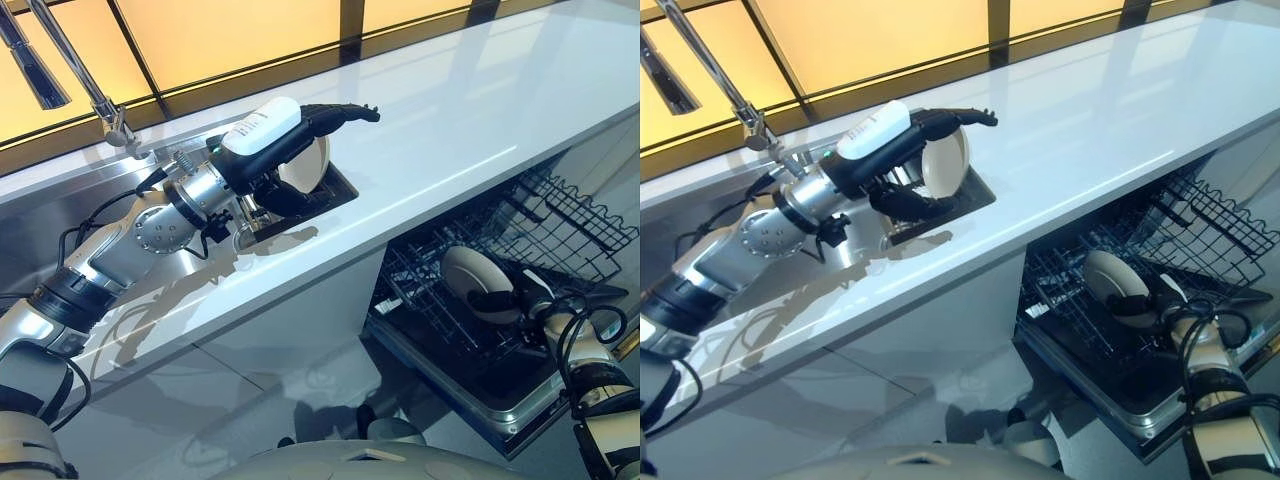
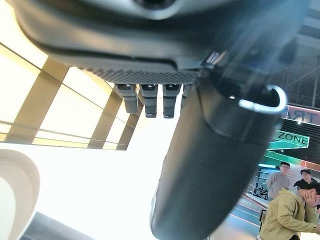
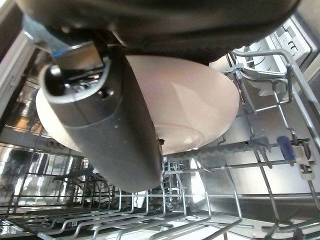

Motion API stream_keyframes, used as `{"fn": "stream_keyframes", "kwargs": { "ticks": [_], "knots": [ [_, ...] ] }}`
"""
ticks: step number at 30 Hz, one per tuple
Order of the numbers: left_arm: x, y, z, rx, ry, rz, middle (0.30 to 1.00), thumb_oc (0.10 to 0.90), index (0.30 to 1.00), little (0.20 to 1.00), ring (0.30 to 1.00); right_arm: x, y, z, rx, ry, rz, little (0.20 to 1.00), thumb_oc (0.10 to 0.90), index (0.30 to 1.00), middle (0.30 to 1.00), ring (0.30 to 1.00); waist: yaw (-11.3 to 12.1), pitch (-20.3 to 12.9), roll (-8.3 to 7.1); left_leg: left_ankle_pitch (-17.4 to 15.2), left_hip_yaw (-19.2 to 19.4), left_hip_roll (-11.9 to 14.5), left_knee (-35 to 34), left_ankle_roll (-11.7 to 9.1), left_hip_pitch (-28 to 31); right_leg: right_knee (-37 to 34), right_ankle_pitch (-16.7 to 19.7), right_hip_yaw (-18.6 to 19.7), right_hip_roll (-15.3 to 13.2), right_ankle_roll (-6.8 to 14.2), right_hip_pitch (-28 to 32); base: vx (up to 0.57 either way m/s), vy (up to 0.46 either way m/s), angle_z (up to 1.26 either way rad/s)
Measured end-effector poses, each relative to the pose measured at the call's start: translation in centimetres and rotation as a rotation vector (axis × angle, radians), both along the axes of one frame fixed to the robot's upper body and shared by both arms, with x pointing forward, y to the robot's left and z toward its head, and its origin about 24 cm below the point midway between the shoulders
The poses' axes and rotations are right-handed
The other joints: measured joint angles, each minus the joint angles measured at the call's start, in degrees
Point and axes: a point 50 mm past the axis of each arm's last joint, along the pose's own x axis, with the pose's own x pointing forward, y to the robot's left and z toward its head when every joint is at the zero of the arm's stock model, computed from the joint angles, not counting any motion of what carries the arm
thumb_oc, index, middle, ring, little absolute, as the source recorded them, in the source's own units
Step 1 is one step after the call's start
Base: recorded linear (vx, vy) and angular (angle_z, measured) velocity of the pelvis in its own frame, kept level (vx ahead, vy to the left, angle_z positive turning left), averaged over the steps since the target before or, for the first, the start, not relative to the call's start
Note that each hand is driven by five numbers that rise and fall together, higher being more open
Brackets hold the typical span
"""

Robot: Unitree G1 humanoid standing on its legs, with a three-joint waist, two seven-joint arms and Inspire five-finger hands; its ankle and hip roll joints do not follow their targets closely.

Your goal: Pick up plates and place into dishwasher.

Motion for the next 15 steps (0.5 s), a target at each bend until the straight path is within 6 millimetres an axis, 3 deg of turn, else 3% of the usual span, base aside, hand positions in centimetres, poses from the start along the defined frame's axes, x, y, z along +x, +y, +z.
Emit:
{"fn": "stream_keyframes", "kwargs": {
  "ticks": [3,7,15],
  "knots": [
    [0.0,0.0,0.0,0.000,0.000,0.000,0.900,0.800,0.900,0.900,0.900,-0.5,1.1,-1.2,0.018,0.033,0.030,0.900,0.800,0.900,0.900,0.900,0.0,0.0,0.00,0.0,-0.1,0.0,0.0,0.0,0.0,0.0,0.0,-0.1,0.1,0.0,0.0,0.00,0.000,0.00],
    [0.0,0.0,0.0,0.001,0.000,0.000,0.900,0.800,0.900,0.900,0.900,-0.7,1.5,-1.2,-0.005,0.024,0.062,0.900,0.800,0.900,0.900,0.900,-0.2,0.0,0.00,0.0,-0.1,-0.1,0.0,0.0,-0.1,0.0,0.0,-0.1,0.0,0.0,0.0,0.00,0.000,0.00],
    [0.0,0.0,-0.1,0.015,0.006,-0.002,0.900,0.800,0.900,0.900,0.900,0.2,3.0,1.3,-0.107,-0.088,0.200,0.900,0.800,0.900,0.900,0.900,-1.7,0.0,-0.04,0.0,0.2,-0.1,0.0,0.0,-0.1,0.0,0.0,0.2,0.1,0.0,-0.2,0.00,0.000,0.00]
  ]
}}
